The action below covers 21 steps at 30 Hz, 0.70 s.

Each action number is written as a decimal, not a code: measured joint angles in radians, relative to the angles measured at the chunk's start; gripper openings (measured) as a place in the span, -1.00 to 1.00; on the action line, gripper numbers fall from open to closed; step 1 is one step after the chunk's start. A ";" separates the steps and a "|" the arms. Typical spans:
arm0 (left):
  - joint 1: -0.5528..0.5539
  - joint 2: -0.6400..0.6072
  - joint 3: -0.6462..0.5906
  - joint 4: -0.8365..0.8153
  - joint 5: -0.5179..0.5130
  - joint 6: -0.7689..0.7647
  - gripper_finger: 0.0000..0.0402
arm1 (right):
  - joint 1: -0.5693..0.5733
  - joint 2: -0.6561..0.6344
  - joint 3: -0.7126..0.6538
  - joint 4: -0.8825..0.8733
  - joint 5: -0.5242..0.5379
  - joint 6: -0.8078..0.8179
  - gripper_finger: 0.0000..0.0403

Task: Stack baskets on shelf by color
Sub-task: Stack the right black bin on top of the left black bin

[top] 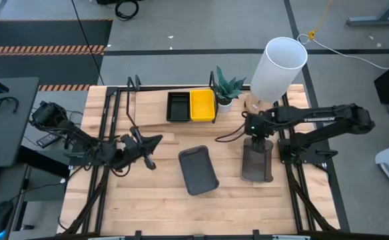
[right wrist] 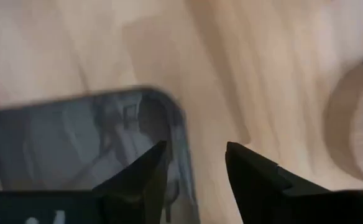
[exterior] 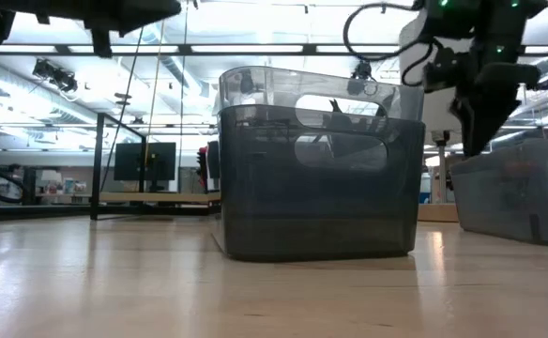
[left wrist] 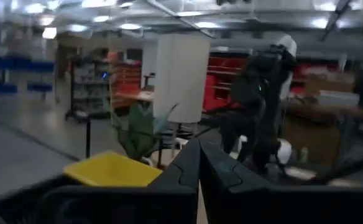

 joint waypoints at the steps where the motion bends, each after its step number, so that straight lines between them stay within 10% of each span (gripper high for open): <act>1: 0.000 0.000 0.000 -0.001 -0.001 -0.033 -0.96 | -0.012 0.020 0.007 -0.017 -0.027 -0.031 -0.17; 8: -0.001 0.000 0.000 -0.052 0.345 0.045 -0.97 | -0.052 0.147 0.017 -0.040 -0.059 -0.154 -0.16; 21: 0.000 0.001 0.001 -0.013 0.303 0.080 -0.80 | -0.052 0.320 0.017 -0.036 -0.106 -0.108 -0.35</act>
